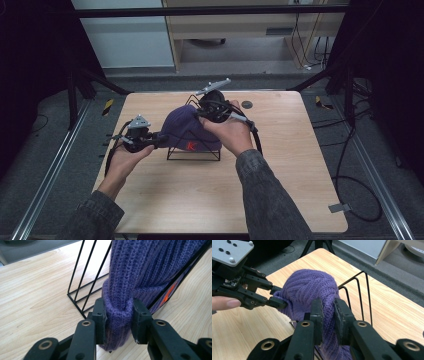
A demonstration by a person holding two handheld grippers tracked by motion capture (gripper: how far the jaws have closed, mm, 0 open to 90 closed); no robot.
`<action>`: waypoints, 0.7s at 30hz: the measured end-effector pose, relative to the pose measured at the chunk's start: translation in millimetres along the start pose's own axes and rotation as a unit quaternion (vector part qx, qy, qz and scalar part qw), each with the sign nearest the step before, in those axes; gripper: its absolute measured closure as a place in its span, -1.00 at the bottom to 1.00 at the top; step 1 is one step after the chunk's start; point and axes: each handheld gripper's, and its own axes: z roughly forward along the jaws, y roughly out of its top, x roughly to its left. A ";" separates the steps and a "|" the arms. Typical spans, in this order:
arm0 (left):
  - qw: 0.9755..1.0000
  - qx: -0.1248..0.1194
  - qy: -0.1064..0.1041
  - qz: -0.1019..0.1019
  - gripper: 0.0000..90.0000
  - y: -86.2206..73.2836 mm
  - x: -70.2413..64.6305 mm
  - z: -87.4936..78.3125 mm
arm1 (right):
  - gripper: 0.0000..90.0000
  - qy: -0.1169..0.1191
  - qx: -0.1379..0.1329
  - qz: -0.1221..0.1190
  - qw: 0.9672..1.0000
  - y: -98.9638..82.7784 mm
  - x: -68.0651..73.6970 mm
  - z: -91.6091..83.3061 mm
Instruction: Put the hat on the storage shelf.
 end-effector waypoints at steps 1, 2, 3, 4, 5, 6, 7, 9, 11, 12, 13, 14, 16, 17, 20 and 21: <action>1.000 -0.001 0.000 -0.001 0.51 -0.3 -0.2 0.1 | 0.75 0.001 0.000 0.001 1.000 -0.1 0.3 0.1; 1.000 -0.002 0.001 -0.003 0.51 -0.5 -0.6 0.4 | 0.75 0.000 0.001 0.000 1.000 -0.2 0.6 0.3; 1.000 -0.002 0.000 -0.003 0.51 -0.8 -0.8 0.3 | 0.75 0.000 0.001 0.000 1.000 -0.3 0.7 0.3; 1.000 0.000 0.000 -0.001 0.51 -0.9 -0.6 0.1 | 0.75 0.001 0.001 0.001 1.000 -0.3 1.0 0.3; 1.000 -0.001 -0.001 0.000 0.51 -1.0 -0.7 0.1 | 0.75 0.001 0.001 0.001 1.000 -0.3 1.0 0.2; 1.000 -0.001 -0.001 0.000 0.51 -1.2 -0.7 0.1 | 0.75 0.001 0.001 0.001 1.000 -0.4 0.9 0.2; 1.000 0.001 -0.001 0.001 0.51 -1.5 -0.5 0.3 | 0.75 0.001 0.001 0.002 1.000 -0.7 0.8 0.4; 1.000 0.001 -0.001 -0.001 0.51 -2.5 -0.6 1.1 | 0.75 0.001 0.002 0.002 1.000 -1.5 1.0 1.1; 1.000 0.005 0.000 0.002 0.51 -3.2 -0.8 1.8 | 0.75 0.002 0.002 0.003 1.000 -2.3 1.0 2.3; 1.000 0.006 0.000 0.003 0.51 -3.3 -0.8 1.8 | 0.75 0.003 0.002 0.001 1.000 -2.7 0.8 3.3; 1.000 0.007 0.000 0.003 0.51 -3.4 -0.8 1.7 | 0.75 0.005 0.001 0.002 1.000 -3.0 1.0 3.9; 1.000 0.007 0.001 0.003 0.51 -3.5 -0.7 1.7 | 0.75 0.006 0.001 0.003 1.000 -3.1 1.1 4.6; 1.000 0.008 0.001 0.002 0.51 -4.6 -0.1 1.9 | 0.75 0.006 0.003 0.003 1.000 -3.2 2.0 6.0; 1.000 0.007 0.001 -0.001 0.51 -5.4 0.1 2.3 | 0.75 0.006 0.004 0.003 1.000 -3.0 2.6 6.6; 1.000 0.008 0.000 -0.006 0.51 -8.8 1.4 3.2 | 0.75 0.007 0.006 0.002 1.000 -2.6 4.4 9.3; 1.000 0.009 0.001 -0.004 0.51 -9.7 1.9 3.4 | 0.75 0.006 0.008 0.001 1.000 -2.5 4.9 10.0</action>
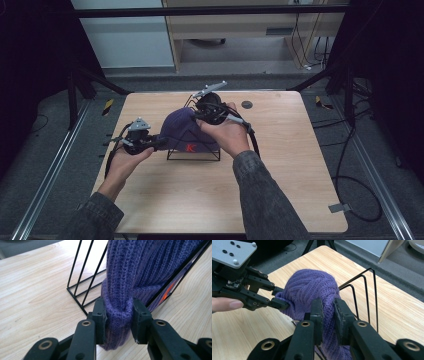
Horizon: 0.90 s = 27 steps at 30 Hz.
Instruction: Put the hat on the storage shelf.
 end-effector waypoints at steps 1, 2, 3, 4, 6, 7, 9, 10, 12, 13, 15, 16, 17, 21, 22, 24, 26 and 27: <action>1.000 0.000 0.000 -0.002 0.51 -0.9 0.3 0.6 | 0.75 0.001 0.001 -0.001 1.000 0.0 0.2 1.1; 1.000 0.001 0.000 -0.004 0.51 -1.7 0.3 1.0 | 0.75 0.001 0.003 -0.001 1.000 0.1 0.5 2.1; 1.000 0.002 0.001 -0.002 0.51 -2.4 0.3 1.3 | 0.75 0.002 0.002 0.000 1.000 0.2 0.8 3.2; 1.000 0.004 0.002 0.000 0.51 -3.0 0.7 1.3 | 0.75 0.003 0.001 -0.002 1.000 0.3 0.9 4.3; 1.000 0.002 0.001 -0.007 0.51 -5.6 1.3 2.9 | 0.74 0.003 0.005 0.001 1.000 0.4 1.8 6.6; 1.000 0.002 0.001 -0.007 0.51 -5.6 1.3 2.9 | 0.74 0.003 0.006 -0.001 1.000 0.1 1.6 8.1; 1.000 0.009 0.000 -0.006 0.51 -8.0 2.4 5.1 | 0.74 0.000 0.012 -0.001 1.000 0.0 1.8 9.3; 1.000 0.009 0.001 -0.007 0.51 -9.5 2.6 6.1 | 0.74 0.001 0.015 0.002 1.000 -0.2 2.6 12.2; 1.000 0.010 0.001 -0.006 0.51 -10.4 3.2 6.0 | 0.74 0.000 0.015 0.000 1.000 -0.2 2.7 13.9; 1.000 0.010 0.002 -0.008 0.50 -11.7 3.8 6.0 | 0.74 0.002 0.016 0.003 1.000 0.4 4.1 16.7; 1.000 0.011 0.001 -0.010 0.50 -14.4 5.2 5.7 | 0.74 0.005 0.015 0.003 1.000 0.7 5.4 19.1; 1.000 0.010 0.001 -0.011 0.50 -15.6 5.7 5.6 | 0.74 0.005 0.015 0.003 1.000 0.7 5.4 19.1; 1.000 0.011 0.000 -0.013 0.50 -16.6 5.9 5.6 | 0.73 0.004 0.017 0.003 1.000 1.0 6.6 20.1; 1.000 0.012 -0.001 -0.011 0.50 -19.3 6.7 6.0 | 0.73 0.003 0.020 0.003 1.000 1.8 7.4 20.9; 1.000 0.013 -0.001 -0.010 0.50 -20.0 7.0 6.0 | 0.73 0.002 0.020 0.002 1.000 2.0 7.5 21.8; 1.000 0.014 -0.001 -0.012 0.50 -21.2 7.2 6.0 | 0.72 0.002 0.019 0.003 1.000 1.7 7.8 23.4; 1.000 0.015 -0.001 -0.011 0.50 -22.8 7.9 5.6 | 0.72 0.002 0.020 0.004 1.000 2.0 8.9 24.9; 1.000 0.016 -0.001 -0.009 0.50 -23.3 8.5 5.5 | 0.72 0.002 0.020 0.002 1.000 2.7 9.6 25.8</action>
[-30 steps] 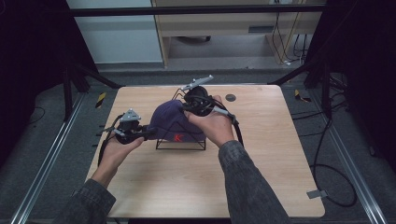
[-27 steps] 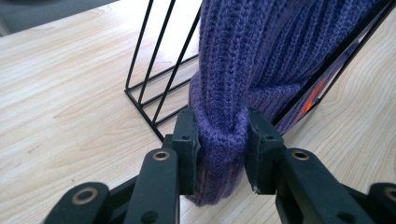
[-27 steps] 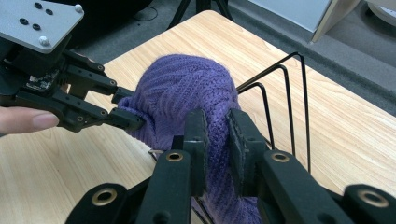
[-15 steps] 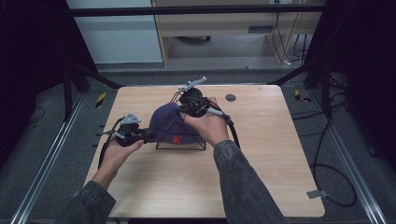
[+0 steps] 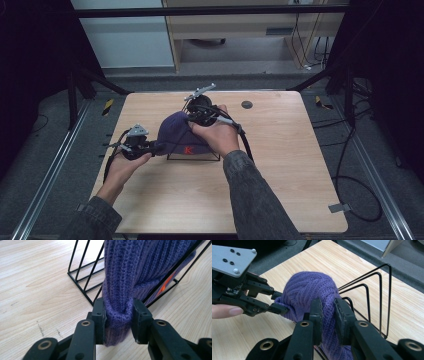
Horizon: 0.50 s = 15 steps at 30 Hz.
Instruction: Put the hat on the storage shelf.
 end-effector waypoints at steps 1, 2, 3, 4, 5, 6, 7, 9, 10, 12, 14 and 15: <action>1.000 0.000 0.000 -0.001 0.50 -0.3 0.5 0.1 | 0.71 0.002 0.000 0.001 1.000 0.6 0.6 0.8; 1.000 0.001 0.000 -0.001 0.50 -0.4 0.9 0.5 | 0.71 0.003 0.002 0.003 1.000 1.3 1.1 1.1; 1.000 0.002 0.000 0.000 0.50 -0.4 0.7 0.9 | 0.71 0.002 0.003 0.001 1.000 1.9 1.1 1.6; 1.000 0.002 0.000 0.001 0.50 -0.4 0.4 1.3 | 0.71 0.002 0.003 0.000 1.000 2.1 1.1 1.5; 1.000 0.003 0.000 0.001 0.50 -0.5 -0.2 1.6 | 0.70 0.002 0.003 0.001 1.000 2.0 1.0 1.1; 1.000 0.004 0.000 0.003 0.49 -0.6 -0.4 1.9 | 0.70 0.001 0.004 0.002 1.000 1.9 1.0 0.7; 1.000 0.005 0.001 0.005 0.49 -0.7 -0.4 2.0 | 0.69 0.001 0.004 0.001 1.000 1.4 0.7 0.7; 1.000 0.007 0.001 0.004 0.47 -1.2 -0.2 2.1 | 0.66 0.000 0.005 0.004 1.000 0.8 1.2 1.1; 1.000 0.007 0.003 0.003 0.41 -1.9 -0.1 2.0 | 0.62 0.000 0.006 0.005 1.000 0.8 1.6 1.2; 1.000 0.005 0.011 0.001 0.33 -3.3 -2.0 -0.2 | 0.46 0.001 0.007 0.006 1.000 1.2 3.2 1.1; 1.000 -0.010 0.018 -0.011 -0.06 -5.5 -4.1 -4.8 | 0.21 0.009 0.006 -0.001 1.000 2.2 8.2 -1.8; 0.999 -0.016 0.021 -0.022 -0.06 -7.0 -4.5 -6.9 | 0.21 0.009 0.006 -0.001 1.000 2.2 8.2 -1.8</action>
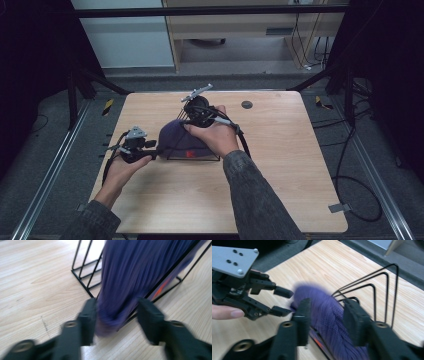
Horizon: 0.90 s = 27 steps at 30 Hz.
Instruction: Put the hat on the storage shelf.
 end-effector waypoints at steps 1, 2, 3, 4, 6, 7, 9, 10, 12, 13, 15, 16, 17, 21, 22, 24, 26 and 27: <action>1.000 -0.006 0.006 -0.009 -0.17 -1.5 -0.3 -2.2 | 0.15 0.004 -0.001 -0.001 1.000 0.5 1.8 -1.6; 1.000 -0.011 0.011 -0.013 -0.27 -3.2 -0.6 -4.3 | 0.10 0.001 -0.002 -0.005 1.000 0.8 3.5 -3.3; 1.000 -0.015 0.013 -0.016 -0.34 -5.1 -1.2 -6.2 | 0.06 -0.001 -0.006 -0.004 1.000 1.2 5.1 -5.1; 0.999 -0.019 0.018 -0.018 -0.39 -7.5 -2.3 -7.9 | 0.01 0.000 -0.010 -0.004 1.000 1.2 6.0 -6.9; 0.999 -0.018 0.025 -0.019 -0.50 -11.1 -3.5 -10.0 | -0.10 -0.004 -0.014 -0.007 1.000 0.2 7.7 -9.4; 0.999 -0.017 0.027 -0.023 -0.56 -12.6 -3.8 -11.1 | -0.16 -0.008 -0.012 -0.008 1.000 -0.6 8.6 -10.8; 0.999 -0.011 0.036 -0.025 -0.66 -17.6 -5.3 -12.2 | -0.25 -0.016 -0.014 -0.009 1.000 -2.3 7.9 -13.6; 0.999 -0.009 0.040 -0.026 -0.69 -19.8 -6.0 -12.1 | -0.29 -0.018 -0.017 -0.007 1.000 -2.8 7.2 -15.2; 0.999 -0.001 0.047 -0.025 -0.73 -25.1 -6.6 -10.5 | -0.34 -0.021 -0.023 -0.005 0.999 -3.9 5.5 -18.4; 0.999 0.003 0.049 -0.024 -0.75 -26.8 -6.7 -9.6 | -0.37 -0.024 -0.026 -0.003 0.999 -4.5 4.7 -20.3; 0.998 0.007 0.050 -0.025 -0.78 -30.4 -6.7 -8.5 | -0.44 -0.027 -0.026 0.001 0.999 -5.6 2.1 -23.2; 0.998 0.005 0.051 -0.028 -0.79 -31.7 -6.7 -8.5 | -0.47 -0.028 -0.028 0.004 0.999 -6.0 1.4 -24.2; 0.998 0.003 0.051 -0.031 -0.80 -32.9 -6.8 -9.5 | -0.50 -0.030 -0.028 0.005 0.999 -6.5 -0.1 -26.1; 0.998 -0.001 0.048 -0.037 -0.84 -36.3 -5.1 -12.1 | -0.59 -0.039 -0.037 0.018 0.998 -10.8 -8.9 -37.0; 0.998 -0.003 0.050 -0.039 -0.84 -37.5 -3.7 -13.1 | -0.59 -0.039 -0.037 0.018 0.998 -10.8 -8.9 -37.0; 0.997 -0.005 0.054 -0.045 -0.85 -39.8 -1.4 -15.1 | -0.62 -0.045 -0.040 0.022 0.998 -12.8 -12.8 -41.8; 0.997 -0.005 0.057 -0.048 -0.86 -42.0 0.5 -16.9 | -0.63 -0.049 -0.043 0.028 0.997 -14.3 -15.9 -47.0; 0.997 -0.007 0.058 -0.049 -0.86 -42.9 1.4 -17.8 | -0.65 -0.055 -0.050 0.029 0.997 -14.9 -19.4 -52.8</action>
